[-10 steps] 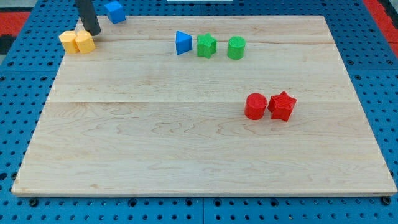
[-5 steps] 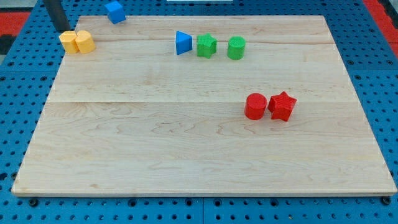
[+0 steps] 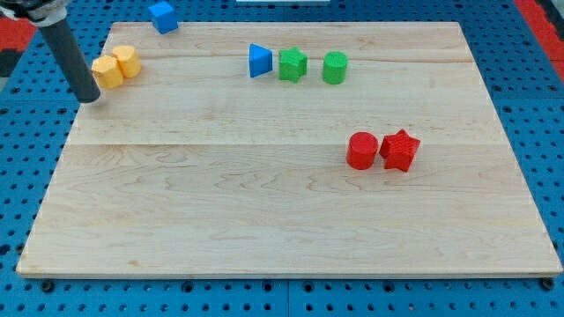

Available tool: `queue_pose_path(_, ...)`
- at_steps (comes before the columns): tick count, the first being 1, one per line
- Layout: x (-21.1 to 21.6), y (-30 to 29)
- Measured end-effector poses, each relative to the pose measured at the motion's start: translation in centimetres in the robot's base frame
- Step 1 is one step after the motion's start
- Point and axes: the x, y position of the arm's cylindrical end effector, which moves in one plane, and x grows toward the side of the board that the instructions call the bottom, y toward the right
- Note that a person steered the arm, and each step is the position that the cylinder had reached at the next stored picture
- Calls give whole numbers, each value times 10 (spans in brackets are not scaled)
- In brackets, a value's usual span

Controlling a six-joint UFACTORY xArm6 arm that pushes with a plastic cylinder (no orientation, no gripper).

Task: Push yellow hexagon close red circle

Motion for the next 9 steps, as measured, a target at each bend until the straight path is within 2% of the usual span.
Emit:
queue_pose_path(1,-2,-16)
queue_pose_path(2,-33,-3)
queue_pose_path(3,-71,-18)
queue_pose_path(4,-85,-16)
queue_pose_path(5,-48,32)
queue_pose_path(6,23,87)
queue_pose_path(8,-15,-19)
queue_pose_path(9,-23,37)
